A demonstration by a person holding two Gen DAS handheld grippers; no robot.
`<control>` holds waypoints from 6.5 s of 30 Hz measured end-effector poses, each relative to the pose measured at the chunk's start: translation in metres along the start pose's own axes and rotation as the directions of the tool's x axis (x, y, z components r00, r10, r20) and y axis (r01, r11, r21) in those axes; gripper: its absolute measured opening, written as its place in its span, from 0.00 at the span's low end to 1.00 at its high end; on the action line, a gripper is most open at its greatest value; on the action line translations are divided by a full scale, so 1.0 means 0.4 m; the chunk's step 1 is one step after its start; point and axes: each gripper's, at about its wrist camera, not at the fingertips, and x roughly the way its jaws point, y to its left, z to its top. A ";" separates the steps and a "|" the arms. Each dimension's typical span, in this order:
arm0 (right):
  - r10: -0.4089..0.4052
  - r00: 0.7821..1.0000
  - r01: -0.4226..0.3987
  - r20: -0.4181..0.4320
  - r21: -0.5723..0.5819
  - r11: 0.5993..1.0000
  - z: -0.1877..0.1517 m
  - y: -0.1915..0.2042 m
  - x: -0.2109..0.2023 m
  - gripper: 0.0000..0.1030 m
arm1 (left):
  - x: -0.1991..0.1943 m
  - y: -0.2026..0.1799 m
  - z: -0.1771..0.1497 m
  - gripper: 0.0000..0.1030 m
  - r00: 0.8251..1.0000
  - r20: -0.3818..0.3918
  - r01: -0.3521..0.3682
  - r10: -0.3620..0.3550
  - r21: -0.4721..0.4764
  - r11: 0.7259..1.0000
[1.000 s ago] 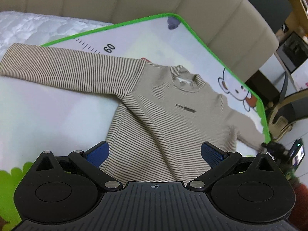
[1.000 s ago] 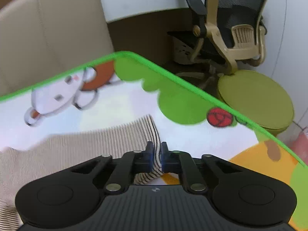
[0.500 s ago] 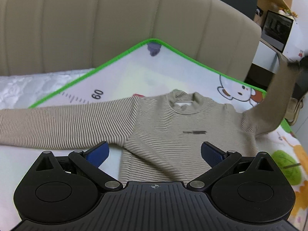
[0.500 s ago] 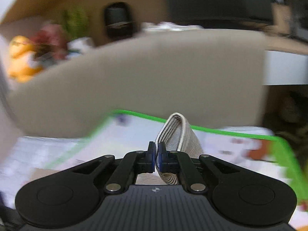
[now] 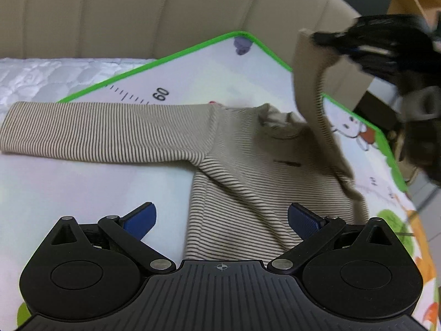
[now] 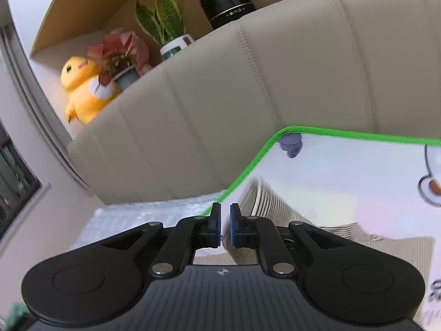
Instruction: Fold clothes
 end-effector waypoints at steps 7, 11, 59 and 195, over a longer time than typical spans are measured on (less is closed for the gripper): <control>-0.083 0.996 0.081 -0.023 -0.066 0.994 -0.020 -0.033 -0.084 0.23 | 0.015 0.106 0.031 1.00 0.998 -0.033 -0.067 0.062 -0.200 0.978; -0.148 0.986 0.141 -0.071 -0.101 0.985 -0.065 -0.079 -0.149 0.27 | 0.041 0.190 0.031 1.00 0.994 -0.087 -0.087 0.062 -0.329 0.940; -0.203 0.977 0.209 -0.060 0.123 0.970 -0.285 -0.409 -0.269 0.56 | -0.047 -0.037 0.296 0.50 0.914 0.161 -0.372 0.372 -0.031 0.928; -0.337 0.861 0.233 -0.381 -0.294 0.927 -0.347 -0.308 -0.181 0.12 | 0.164 -0.018 -0.036 0.36 0.936 -0.327 -0.050 0.134 0.251 0.967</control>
